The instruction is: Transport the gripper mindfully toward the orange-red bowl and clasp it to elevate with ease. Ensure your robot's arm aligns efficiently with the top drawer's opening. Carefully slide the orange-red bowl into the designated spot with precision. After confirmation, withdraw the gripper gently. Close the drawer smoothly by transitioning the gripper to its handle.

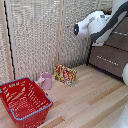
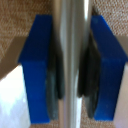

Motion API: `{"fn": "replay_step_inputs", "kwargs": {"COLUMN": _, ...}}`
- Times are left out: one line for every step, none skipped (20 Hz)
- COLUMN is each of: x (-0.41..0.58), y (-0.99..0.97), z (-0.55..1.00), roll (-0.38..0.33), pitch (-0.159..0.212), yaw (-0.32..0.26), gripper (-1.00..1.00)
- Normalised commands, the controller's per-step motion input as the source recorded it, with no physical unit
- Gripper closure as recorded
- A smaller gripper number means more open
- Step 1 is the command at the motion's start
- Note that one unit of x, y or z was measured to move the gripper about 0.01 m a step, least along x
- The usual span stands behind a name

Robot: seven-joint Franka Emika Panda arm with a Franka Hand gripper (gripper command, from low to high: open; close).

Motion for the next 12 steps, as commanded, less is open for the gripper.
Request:
{"fn": "replay_step_inputs", "kwargs": {"x": 0.009, "y": -0.58, "z": 0.21, "roll": 0.0, "pitch": 0.0, "yaw": 0.04, "gripper": 1.0}}
{"fn": "replay_step_inputs", "kwargs": {"x": 0.0, "y": -0.52, "z": 0.2, "roll": 0.0, "pitch": 0.0, "yaw": 0.039, "gripper": 1.0}}
{"fn": "replay_step_inputs", "kwargs": {"x": 0.023, "y": -0.5, "z": 0.21, "roll": 0.0, "pitch": 0.0, "yaw": 0.047, "gripper": 1.0}}
{"fn": "replay_step_inputs", "kwargs": {"x": 0.0, "y": -0.41, "z": 0.21, "roll": 0.003, "pitch": 0.0, "yaw": 0.045, "gripper": 1.0}}
{"fn": "replay_step_inputs", "kwargs": {"x": 0.0, "y": -0.25, "z": 0.16, "roll": 0.009, "pitch": 0.0, "yaw": 0.012, "gripper": 1.0}}
{"fn": "replay_step_inputs", "kwargs": {"x": 0.0, "y": -0.04, "z": 0.13, "roll": 0.009, "pitch": 0.01, "yaw": 0.006, "gripper": -1.0}}
{"fn": "replay_step_inputs", "kwargs": {"x": 0.0, "y": -0.01, "z": 0.16, "roll": 0.0, "pitch": 0.027, "yaw": 0.017, "gripper": -1.0}}
{"fn": "replay_step_inputs", "kwargs": {"x": 0.054, "y": 0.0, "z": 0.18, "roll": 0.0, "pitch": 0.033, "yaw": 0.033, "gripper": -1.0}}
{"fn": "replay_step_inputs", "kwargs": {"x": 0.069, "y": 0.03, "z": 0.18, "roll": -0.003, "pitch": 0.025, "yaw": 0.046, "gripper": -1.0}}
{"fn": "replay_step_inputs", "kwargs": {"x": 0.086, "y": 0.0, "z": 0.19, "roll": 0.0, "pitch": 0.039, "yaw": 0.06, "gripper": -1.0}}
{"fn": "replay_step_inputs", "kwargs": {"x": 0.083, "y": 0.01, "z": 0.19, "roll": -0.016, "pitch": 0.044, "yaw": 0.059, "gripper": -1.0}}
{"fn": "replay_step_inputs", "kwargs": {"x": 0.077, "y": 0.0, "z": 0.27, "roll": -0.057, "pitch": 0.039, "yaw": 0.037, "gripper": -1.0}}
